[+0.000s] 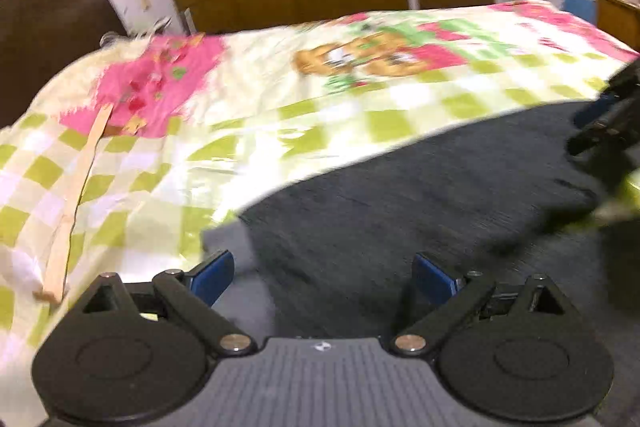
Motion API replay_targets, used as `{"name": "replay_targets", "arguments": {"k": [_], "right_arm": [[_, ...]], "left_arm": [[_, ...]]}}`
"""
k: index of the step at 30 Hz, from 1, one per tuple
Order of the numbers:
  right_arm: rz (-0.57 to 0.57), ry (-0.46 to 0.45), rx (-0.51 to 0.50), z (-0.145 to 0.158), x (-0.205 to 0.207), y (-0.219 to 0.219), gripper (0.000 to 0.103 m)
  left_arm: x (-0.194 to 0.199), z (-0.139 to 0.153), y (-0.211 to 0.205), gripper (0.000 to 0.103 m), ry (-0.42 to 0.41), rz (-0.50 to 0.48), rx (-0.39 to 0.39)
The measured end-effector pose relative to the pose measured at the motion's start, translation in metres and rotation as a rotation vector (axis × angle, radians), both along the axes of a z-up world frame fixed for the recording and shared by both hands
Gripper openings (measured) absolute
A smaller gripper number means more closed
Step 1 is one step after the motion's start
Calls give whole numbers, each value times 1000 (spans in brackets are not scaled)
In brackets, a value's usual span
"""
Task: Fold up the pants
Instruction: 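Move both tools toward the waistband of the grey trousers, then close the left tool on the waistband while the right tool grips it too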
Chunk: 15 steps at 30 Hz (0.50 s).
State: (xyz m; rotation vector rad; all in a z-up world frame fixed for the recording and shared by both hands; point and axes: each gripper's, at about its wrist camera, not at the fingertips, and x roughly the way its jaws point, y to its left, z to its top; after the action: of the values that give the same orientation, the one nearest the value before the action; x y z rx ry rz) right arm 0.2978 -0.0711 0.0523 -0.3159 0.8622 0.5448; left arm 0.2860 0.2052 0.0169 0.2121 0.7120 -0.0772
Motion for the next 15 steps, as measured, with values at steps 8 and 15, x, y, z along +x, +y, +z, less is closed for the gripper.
{"name": "replay_targets", "arguments": {"k": [8, 15], "right_arm": [[65, -14, -96, -30, 89, 26, 61], [95, 19, -112, -42, 115, 24, 66]], "left_arm": [[89, -28, 55, 103, 129, 85, -37], [111, -46, 76, 103, 236, 106, -103]]}}
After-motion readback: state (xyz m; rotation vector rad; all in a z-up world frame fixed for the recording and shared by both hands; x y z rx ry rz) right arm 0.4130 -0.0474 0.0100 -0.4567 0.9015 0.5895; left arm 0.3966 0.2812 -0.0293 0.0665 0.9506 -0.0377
